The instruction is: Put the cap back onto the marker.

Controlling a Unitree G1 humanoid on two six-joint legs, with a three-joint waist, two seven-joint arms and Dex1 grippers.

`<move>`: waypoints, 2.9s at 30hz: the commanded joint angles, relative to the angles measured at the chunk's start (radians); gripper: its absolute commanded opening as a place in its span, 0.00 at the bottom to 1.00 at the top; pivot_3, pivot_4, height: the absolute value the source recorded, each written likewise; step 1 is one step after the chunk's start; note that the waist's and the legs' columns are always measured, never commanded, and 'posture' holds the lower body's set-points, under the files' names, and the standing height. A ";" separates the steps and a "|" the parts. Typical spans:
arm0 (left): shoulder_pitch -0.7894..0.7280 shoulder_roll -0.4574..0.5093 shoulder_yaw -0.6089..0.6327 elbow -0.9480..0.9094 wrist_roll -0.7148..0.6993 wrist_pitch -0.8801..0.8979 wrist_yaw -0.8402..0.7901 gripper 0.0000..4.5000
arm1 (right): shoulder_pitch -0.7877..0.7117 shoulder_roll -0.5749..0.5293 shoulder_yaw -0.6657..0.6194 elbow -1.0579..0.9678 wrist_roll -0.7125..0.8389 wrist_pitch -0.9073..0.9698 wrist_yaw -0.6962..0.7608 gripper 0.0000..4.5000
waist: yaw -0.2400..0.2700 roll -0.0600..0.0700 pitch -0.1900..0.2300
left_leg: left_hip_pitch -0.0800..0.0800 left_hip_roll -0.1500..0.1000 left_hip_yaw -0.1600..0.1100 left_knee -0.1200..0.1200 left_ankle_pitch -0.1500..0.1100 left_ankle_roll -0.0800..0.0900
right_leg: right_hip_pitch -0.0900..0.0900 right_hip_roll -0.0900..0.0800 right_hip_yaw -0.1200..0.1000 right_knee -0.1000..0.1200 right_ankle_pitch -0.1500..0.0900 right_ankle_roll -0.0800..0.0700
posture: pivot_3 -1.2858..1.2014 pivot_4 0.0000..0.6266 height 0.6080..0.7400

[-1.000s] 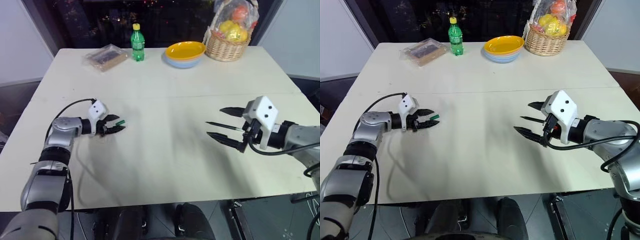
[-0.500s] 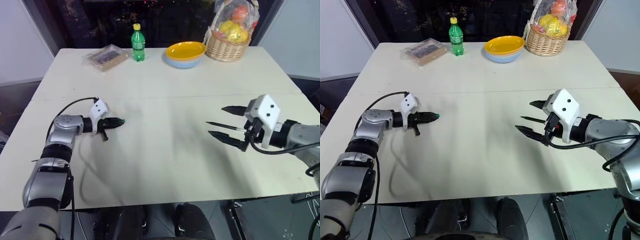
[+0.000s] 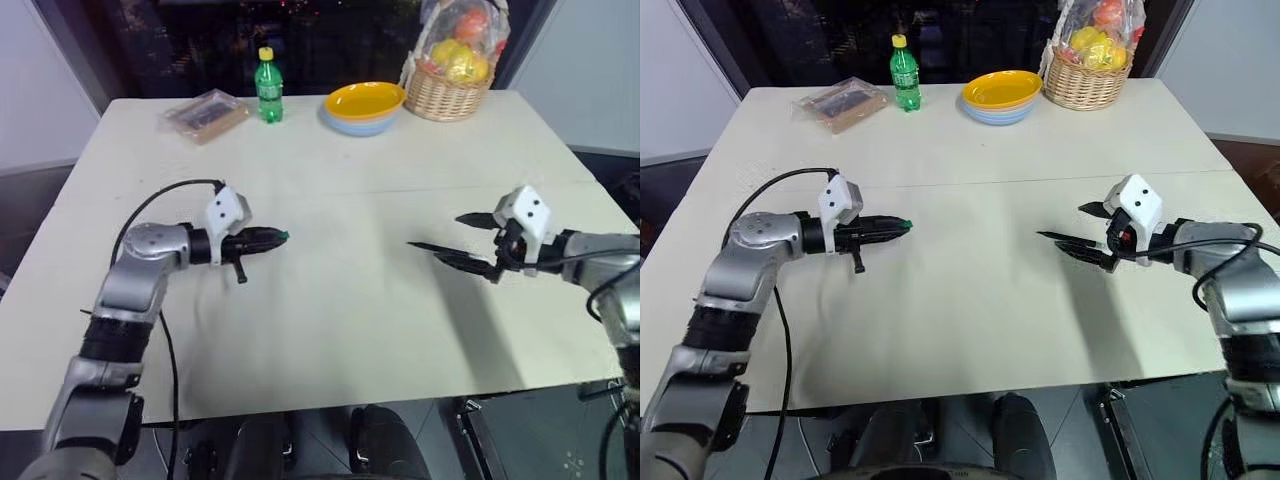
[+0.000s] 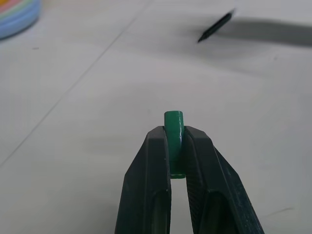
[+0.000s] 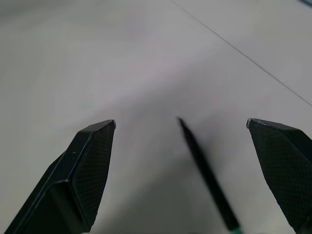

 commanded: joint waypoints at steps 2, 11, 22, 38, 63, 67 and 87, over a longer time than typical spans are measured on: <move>0.025 0.008 0.036 -0.149 -0.051 0.086 0.071 0.01 | -0.124 0.032 0.046 0.243 -0.093 -0.157 0.047 1.00 | 0.000 0.001 0.000 | 0.000 0.000 0.000 0.000 0.000 0.000 | 0.000 0.000 0.000 0.000 0.000 0.000 | 0.52 0.24 1.00; 0.097 0.023 0.052 -0.291 -0.105 0.186 0.157 0.01 | -0.301 0.113 0.110 0.665 -0.222 -0.341 0.118 1.00 | -0.009 0.001 0.001 | 0.000 0.000 0.000 0.000 0.003 -0.006 | 0.001 0.000 0.000 0.000 0.000 0.001 | 0.52 0.24 1.00; 0.129 0.066 0.070 -0.338 -0.140 0.209 0.203 0.01 | -0.337 0.151 0.119 0.828 -0.285 -0.393 0.157 1.00 | -0.011 0.002 0.001 | 0.003 0.000 0.000 0.000 0.004 -0.007 | 0.004 0.000 0.000 -0.001 0.000 0.001 | 0.52 0.24 1.00; 0.117 0.091 0.056 -0.345 -0.180 0.221 0.212 0.00 | -0.347 0.168 0.120 0.870 -0.317 -0.427 0.174 0.01 | -0.011 0.002 0.001 | 0.011 -0.001 0.000 -0.001 0.003 -0.007 | 0.012 -0.002 0.000 -0.001 -0.001 0.000 | 0.52 0.24 1.00; -0.223 -0.016 -0.198 0.164 0.013 -0.210 -0.133 0.00 | -0.292 0.093 0.201 0.002 -0.370 -0.367 0.207 0.01 | -0.009 0.008 0.005 | 0.006 -0.001 0.001 -0.002 0.002 -0.004 | 0.005 -0.002 0.000 -0.001 0.000 0.000 | 0.52 0.24 1.00; -0.243 -0.031 -0.198 0.187 0.024 -0.220 -0.144 0.00 | -0.290 0.109 0.213 -0.026 -0.365 -0.360 0.192 0.01 | -0.008 0.008 0.005 | 0.005 -0.001 0.002 -0.002 0.002 -0.004 | 0.005 -0.001 0.000 -0.001 0.000 0.001 | 0.52 0.24 1.00; -0.249 -0.042 -0.194 0.192 0.045 -0.214 -0.166 0.00 | -0.308 0.153 0.255 -0.180 -0.365 -0.282 0.173 0.01 | -0.008 0.008 0.005 | 0.002 -0.001 0.001 -0.001 0.002 -0.005 | 0.002 -0.001 0.000 -0.001 0.000 0.001 | 0.52 0.24 1.00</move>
